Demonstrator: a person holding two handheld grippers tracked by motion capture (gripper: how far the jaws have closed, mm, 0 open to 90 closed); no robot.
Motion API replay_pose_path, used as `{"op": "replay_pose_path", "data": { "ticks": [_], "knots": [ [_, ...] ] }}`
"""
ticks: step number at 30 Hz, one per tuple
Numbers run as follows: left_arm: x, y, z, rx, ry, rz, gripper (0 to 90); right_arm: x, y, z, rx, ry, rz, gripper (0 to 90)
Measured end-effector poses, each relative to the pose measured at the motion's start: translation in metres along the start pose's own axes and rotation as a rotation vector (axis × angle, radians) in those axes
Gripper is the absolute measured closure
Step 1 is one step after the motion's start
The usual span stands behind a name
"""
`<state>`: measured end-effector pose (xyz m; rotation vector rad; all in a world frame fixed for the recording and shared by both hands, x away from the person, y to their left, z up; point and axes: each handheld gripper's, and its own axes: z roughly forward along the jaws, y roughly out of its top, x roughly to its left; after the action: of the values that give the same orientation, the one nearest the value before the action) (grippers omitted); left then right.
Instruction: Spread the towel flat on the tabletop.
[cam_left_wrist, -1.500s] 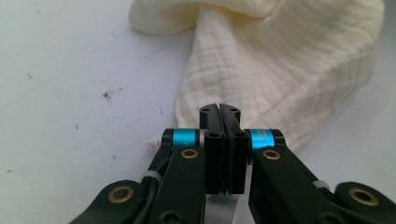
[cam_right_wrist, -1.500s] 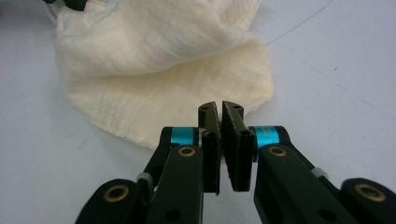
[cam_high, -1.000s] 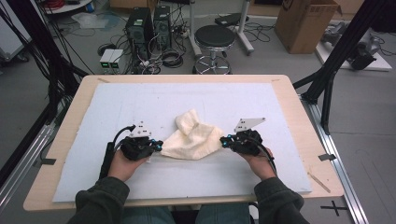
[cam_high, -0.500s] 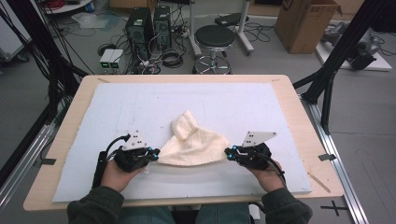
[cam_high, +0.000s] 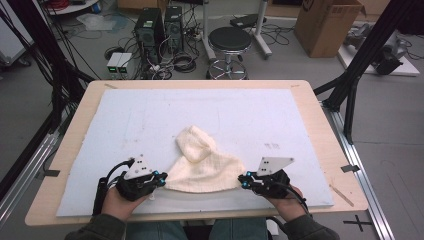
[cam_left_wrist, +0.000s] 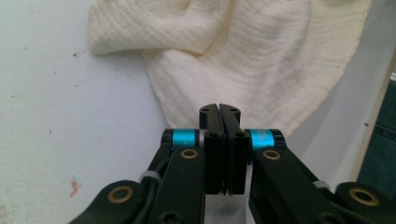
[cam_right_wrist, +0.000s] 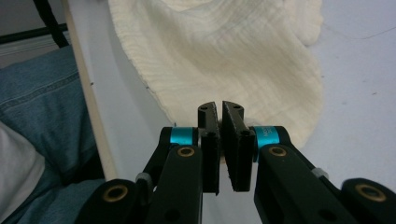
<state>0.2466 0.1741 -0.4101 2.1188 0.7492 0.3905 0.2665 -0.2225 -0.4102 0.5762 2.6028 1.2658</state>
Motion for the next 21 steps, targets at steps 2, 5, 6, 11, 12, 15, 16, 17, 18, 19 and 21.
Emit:
{"op": "replay_pose_path", "data": {
  "ticks": [2, 5, 6, 11, 12, 15, 16, 17, 18, 19, 21],
  "knots": [
    [-0.003, -0.002, -0.002, 0.006, 0.001, -0.001, 87.8, 0.003, -0.001, 0.000, 0.004, 0.004, -0.003, 85.5],
    [-0.007, -0.005, -0.004, 0.009, -0.002, -0.001, 87.9, 0.005, -0.004, -0.002, 0.003, 0.015, 0.001, 85.5],
    [-0.008, -0.006, -0.004, 0.010, -0.006, -0.001, 87.9, 0.007, -0.006, -0.002, 0.005, 0.016, 0.005, 85.4],
    [-0.014, -0.011, -0.003, 0.034, -0.021, 0.008, 87.7, 0.013, -0.011, 0.001, 0.030, 0.035, 0.004, 84.8],
    [-0.014, -0.012, -0.002, 0.033, -0.026, 0.002, 87.5, 0.013, -0.011, 0.002, 0.033, 0.041, 0.004, 84.6],
    [-0.013, -0.014, -0.001, 0.029, -0.047, -0.001, 77.7, 0.012, -0.013, 0.005, 0.038, 0.052, 0.012, 82.9],
    [-0.012, -0.015, -0.002, 0.022, -0.055, -0.005, 73.7, 0.012, -0.013, 0.005, 0.041, 0.056, 0.014, 81.3],
    [-0.010, -0.015, -0.002, 0.014, -0.055, -0.020, 71.1, 0.012, -0.014, 0.006, 0.037, 0.053, 0.015, 79.3],
    [-0.008, -0.015, -0.002, 0.007, -0.055, -0.027, 69.1, 0.011, -0.014, 0.005, 0.035, 0.055, 0.015, 77.3],
    [-0.007, -0.014, -0.003, -0.004, -0.055, -0.037, 67.4, 0.010, -0.014, 0.005, 0.025, 0.059, 0.016, 74.3],
    [-0.004, -0.013, -0.002, -0.018, -0.053, -0.038, 63.1, 0.009, -0.013, 0.003, 0.006, 0.055, 0.026, 70.9]
  ]
}}
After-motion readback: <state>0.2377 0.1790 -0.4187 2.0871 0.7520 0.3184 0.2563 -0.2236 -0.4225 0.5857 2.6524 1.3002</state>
